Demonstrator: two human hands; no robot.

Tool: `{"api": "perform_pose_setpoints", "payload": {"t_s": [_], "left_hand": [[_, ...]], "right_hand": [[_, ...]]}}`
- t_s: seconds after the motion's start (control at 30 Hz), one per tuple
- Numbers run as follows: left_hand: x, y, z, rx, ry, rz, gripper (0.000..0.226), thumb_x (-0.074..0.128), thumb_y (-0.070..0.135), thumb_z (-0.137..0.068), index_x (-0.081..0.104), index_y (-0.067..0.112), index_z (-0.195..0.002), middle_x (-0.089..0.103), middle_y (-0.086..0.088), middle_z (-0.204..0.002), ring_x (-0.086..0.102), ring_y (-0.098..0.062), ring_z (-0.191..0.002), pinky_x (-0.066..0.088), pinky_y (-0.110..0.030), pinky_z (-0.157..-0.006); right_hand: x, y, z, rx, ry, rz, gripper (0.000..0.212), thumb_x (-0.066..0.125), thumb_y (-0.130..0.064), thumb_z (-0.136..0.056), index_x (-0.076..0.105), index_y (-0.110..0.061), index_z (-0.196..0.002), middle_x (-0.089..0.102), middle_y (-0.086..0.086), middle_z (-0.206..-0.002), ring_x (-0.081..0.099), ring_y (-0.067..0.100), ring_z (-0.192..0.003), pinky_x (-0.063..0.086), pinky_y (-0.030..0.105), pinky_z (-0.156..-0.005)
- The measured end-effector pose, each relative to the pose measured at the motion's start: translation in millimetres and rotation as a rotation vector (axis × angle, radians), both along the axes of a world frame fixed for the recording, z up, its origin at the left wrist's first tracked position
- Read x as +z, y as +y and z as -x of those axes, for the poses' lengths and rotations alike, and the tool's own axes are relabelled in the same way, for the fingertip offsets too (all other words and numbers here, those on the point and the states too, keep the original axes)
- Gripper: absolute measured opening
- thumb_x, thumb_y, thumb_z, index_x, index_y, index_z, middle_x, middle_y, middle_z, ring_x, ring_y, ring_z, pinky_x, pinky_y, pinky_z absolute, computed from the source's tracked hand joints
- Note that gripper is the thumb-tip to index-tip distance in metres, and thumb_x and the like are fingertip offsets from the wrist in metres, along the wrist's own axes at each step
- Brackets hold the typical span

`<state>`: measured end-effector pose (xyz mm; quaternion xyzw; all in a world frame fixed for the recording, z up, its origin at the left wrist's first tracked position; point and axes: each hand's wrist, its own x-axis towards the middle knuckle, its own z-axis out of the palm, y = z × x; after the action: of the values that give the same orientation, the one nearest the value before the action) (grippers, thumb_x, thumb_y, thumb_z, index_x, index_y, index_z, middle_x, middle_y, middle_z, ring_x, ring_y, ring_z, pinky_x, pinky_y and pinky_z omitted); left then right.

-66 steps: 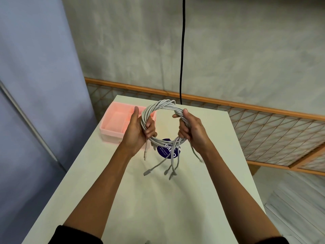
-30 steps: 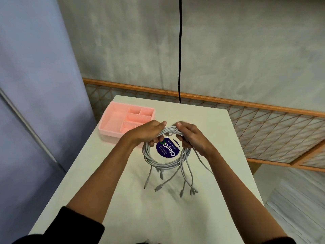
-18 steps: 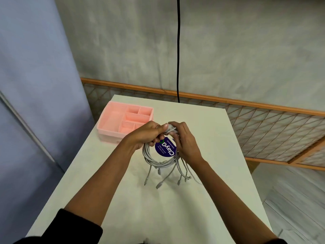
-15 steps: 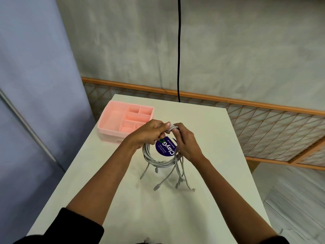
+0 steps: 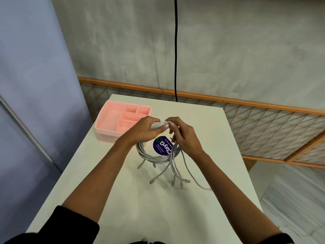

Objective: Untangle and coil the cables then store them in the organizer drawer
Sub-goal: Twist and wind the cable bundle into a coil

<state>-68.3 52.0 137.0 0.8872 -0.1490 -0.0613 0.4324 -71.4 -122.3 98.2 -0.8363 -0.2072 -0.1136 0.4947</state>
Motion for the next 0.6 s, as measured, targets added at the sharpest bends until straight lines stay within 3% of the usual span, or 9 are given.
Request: {"api": "perform_pose_setpoints", "payload": {"t_s": [0.1,0.23,0.37,0.43,0.5,0.6], "left_hand": [[4,0,-1,0.016,-0.011,-0.003,0.034,0.058,0.043,-0.090,0.060,0.015,-0.071,0.052,0.001,-0.058,0.047,-0.012,-0.054,0.035,-0.025,-0.054],[8,4,0,0.013,-0.006,0.017,0.030,0.063,0.043,-0.088,0.062,0.019,-0.069,0.051,0.004,-0.056,0.044,-0.007,-0.050,0.032,-0.021,-0.050],[11,3,1,0.042,0.002,0.090,0.033,0.067,0.040,-0.085,0.059,0.017,-0.063,0.042,0.009,-0.047,0.037,-0.002,-0.038,0.026,-0.013,-0.040],[12,2,0,0.066,0.021,0.123,0.034,0.068,0.039,-0.085,0.058,0.012,-0.066,0.040,0.010,-0.045,0.035,-0.003,-0.036,0.025,-0.014,-0.039],[11,2,0,0.087,0.041,0.138,0.034,0.067,0.039,-0.086,0.060,0.010,-0.069,0.042,0.011,-0.044,0.037,-0.003,-0.038,0.027,-0.015,-0.039],[11,1,1,0.083,0.002,0.084,0.032,0.066,0.038,-0.086,0.064,0.009,-0.072,0.047,0.006,-0.051,0.040,-0.004,-0.042,0.028,-0.012,-0.040]], "right_hand": [[-2,-1,-1,-0.089,-0.120,-0.102,0.019,0.058,-0.019,-0.094,0.070,-0.010,-0.105,0.070,-0.001,-0.097,0.068,0.012,-0.079,0.054,0.020,-0.067],[3,-6,-6,-0.109,-0.169,-0.050,0.015,0.063,-0.013,-0.090,0.075,-0.010,-0.099,0.072,0.000,-0.092,0.065,0.004,-0.081,0.050,0.013,-0.068],[-6,4,-1,-0.208,-0.254,0.039,0.015,0.054,-0.011,-0.095,0.068,-0.005,-0.097,0.067,-0.006,-0.082,0.058,0.004,-0.068,0.042,0.007,-0.063],[-13,12,4,-0.231,-0.168,0.074,0.022,0.042,-0.017,-0.100,0.059,-0.004,-0.105,0.064,-0.002,-0.084,0.056,0.004,-0.068,0.041,0.012,-0.063],[-19,19,11,-0.207,0.012,0.041,0.030,0.032,-0.027,-0.103,0.051,-0.009,-0.118,0.063,0.001,-0.096,0.061,0.011,-0.082,0.049,0.021,-0.070],[-21,21,14,-0.150,0.114,0.039,0.027,0.035,-0.029,-0.102,0.047,-0.010,-0.117,0.059,-0.001,-0.093,0.060,0.016,-0.077,0.051,0.031,-0.068]]}}
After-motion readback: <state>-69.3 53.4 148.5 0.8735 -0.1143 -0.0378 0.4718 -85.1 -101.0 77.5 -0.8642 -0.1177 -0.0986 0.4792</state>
